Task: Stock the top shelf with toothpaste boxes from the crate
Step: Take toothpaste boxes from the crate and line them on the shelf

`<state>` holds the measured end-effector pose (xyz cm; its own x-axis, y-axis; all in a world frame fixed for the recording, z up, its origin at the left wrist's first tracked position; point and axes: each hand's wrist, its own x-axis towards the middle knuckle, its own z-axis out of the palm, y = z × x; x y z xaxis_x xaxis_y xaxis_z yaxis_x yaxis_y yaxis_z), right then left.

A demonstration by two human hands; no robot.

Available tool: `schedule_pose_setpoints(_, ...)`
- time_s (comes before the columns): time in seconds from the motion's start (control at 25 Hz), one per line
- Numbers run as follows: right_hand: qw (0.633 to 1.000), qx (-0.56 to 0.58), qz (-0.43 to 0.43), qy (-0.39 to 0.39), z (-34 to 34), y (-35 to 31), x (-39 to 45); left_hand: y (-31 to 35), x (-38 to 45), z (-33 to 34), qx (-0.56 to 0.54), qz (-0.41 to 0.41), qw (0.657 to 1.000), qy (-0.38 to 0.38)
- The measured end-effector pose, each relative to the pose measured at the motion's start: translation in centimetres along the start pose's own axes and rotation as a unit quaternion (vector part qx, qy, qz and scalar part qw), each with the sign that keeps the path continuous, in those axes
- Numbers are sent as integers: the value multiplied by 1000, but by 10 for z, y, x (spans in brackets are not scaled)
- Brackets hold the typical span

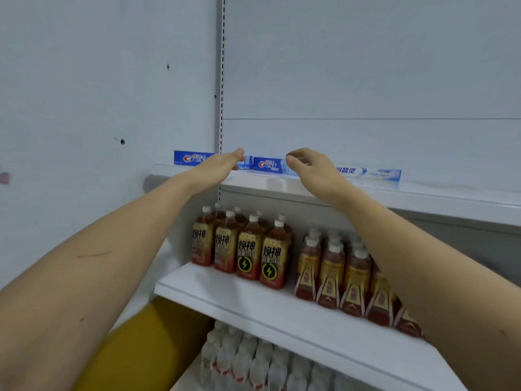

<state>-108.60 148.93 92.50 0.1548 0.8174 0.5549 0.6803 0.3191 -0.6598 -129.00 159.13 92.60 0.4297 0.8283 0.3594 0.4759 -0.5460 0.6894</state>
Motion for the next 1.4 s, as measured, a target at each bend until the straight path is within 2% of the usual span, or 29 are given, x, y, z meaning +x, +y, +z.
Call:
schedule_pose_setpoints(0.28, 991, 112, 66, -30, 57, 18, -90, -32, -73, 82, -197, -39, 980, 7)
schedule_pose_setpoints(0.44, 969, 172, 170, -57, 108, 62, -154, -86, -125, 143, -231, -81, 968, -54)
schedule_pose_setpoints(0.6, 935, 180, 303, -46, 160, 118, -231, -158, -195, 206, -235, -171, 948, -131)
schedule_pose_setpoints(0.8, 875, 161, 452, -67, 208, 180, -360, -239, -305, 281, -236, -318, 895, -204)
schedule_pose_setpoints(1.04, 788, 170, 585, -89, 211, 250, -498, -292, -404, 370, -200, -449, 832, -259)
schedule_pose_setpoints(1.28, 703, 212, 670, -110, 210, 333, -587, -310, -446, 470, -155, -496, 806, -283)
schedule_pose_setpoints(1.4, 652, 227, 716, -105, 224, 371, -633, -326, -474, 518, -119, -511, 788, -322)
